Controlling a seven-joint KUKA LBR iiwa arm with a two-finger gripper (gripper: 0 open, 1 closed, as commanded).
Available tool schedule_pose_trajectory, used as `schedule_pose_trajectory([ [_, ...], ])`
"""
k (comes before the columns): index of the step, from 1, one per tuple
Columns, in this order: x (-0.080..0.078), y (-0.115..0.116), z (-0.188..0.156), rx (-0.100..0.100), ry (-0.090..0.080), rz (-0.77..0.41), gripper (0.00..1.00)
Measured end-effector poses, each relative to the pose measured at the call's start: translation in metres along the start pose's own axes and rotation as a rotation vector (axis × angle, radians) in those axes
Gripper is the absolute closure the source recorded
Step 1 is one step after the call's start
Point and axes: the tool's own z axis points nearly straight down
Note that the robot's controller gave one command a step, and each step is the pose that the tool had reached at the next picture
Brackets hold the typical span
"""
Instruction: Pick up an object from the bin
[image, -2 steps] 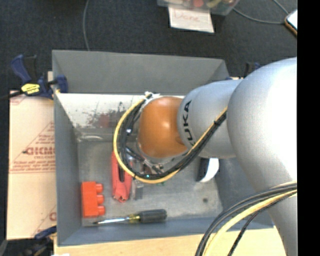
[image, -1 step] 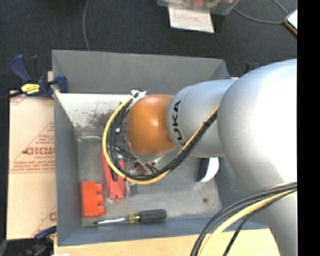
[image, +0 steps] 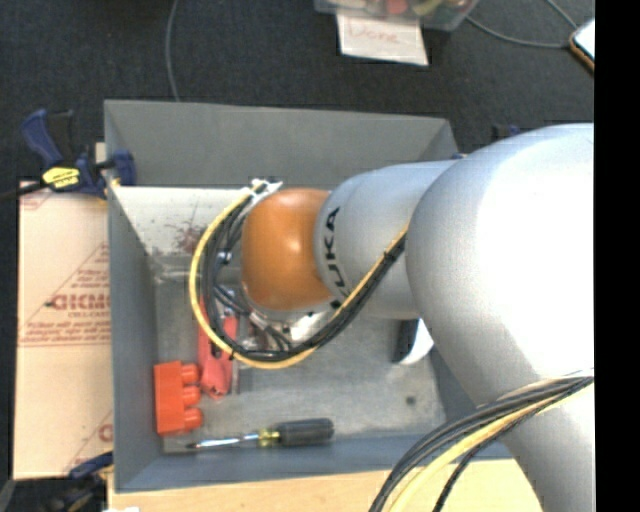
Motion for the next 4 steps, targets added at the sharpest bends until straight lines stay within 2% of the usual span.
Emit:
schedule_pose_trajectory([
  [1, -0.009, -0.003, -0.002, 0.003, -0.022, -0.209, 1.00],
  [2, -0.010, -0.003, -0.002, 0.003, -0.022, -0.208, 1.00],
  [3, -0.019, -0.004, 0.000, 0.000, -0.028, -0.189, 1.00],
  [4, 0.074, 0.017, -0.006, 0.002, -0.049, -0.304, 1.00],
])
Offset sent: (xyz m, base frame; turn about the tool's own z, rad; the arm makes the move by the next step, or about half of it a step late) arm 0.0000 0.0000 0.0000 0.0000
